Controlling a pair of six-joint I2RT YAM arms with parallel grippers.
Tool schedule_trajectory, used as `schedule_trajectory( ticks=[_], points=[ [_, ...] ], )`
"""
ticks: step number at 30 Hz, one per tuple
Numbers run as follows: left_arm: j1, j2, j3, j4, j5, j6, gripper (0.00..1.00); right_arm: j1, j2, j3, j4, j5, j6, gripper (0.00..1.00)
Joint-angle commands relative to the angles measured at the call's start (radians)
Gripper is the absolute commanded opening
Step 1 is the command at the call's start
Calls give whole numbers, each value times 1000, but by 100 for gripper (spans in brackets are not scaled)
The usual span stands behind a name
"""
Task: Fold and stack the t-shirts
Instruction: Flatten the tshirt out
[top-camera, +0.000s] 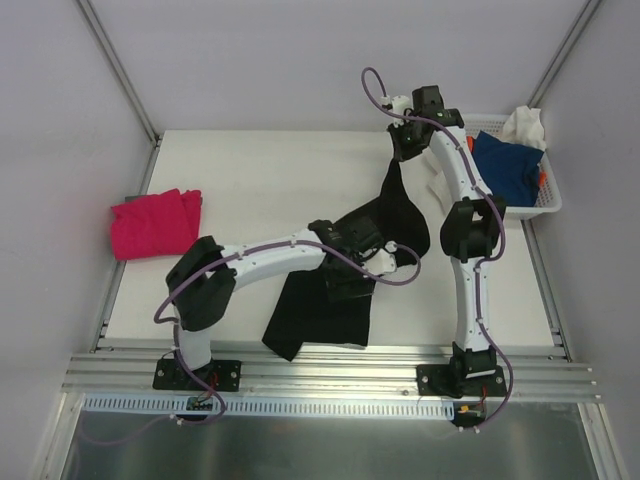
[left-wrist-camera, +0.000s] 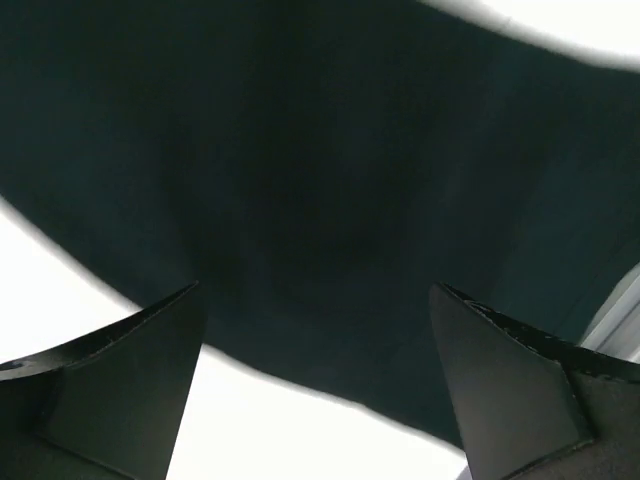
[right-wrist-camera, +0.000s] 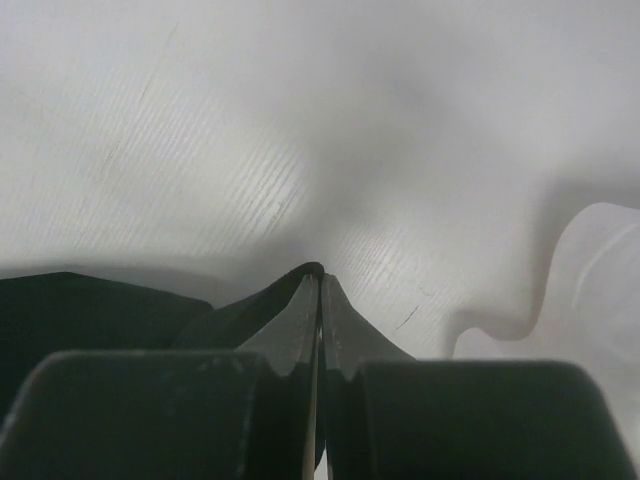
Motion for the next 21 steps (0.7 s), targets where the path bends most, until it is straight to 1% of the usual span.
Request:
schedule_trajectory(
  ticks=[1,9,14,16,21],
  points=[
    [-79,53,92,-48,-18,-79,93,-17,-20,73,43,40,-4,1],
    [-152,127,97,-54,-4,-176,93,-46,-90,30,49,69,-33,0],
    [-210,205,171,-72,4,-194,92,-57,-57,58,40,86,-22,1],
    [-221,233,186,-71,43,-199,92,-57,-52,63,43,92,-22,1],
    [-244,268,197,-71,115,-256,88,-58,-51,61,62,100,-28,1]
  ],
)
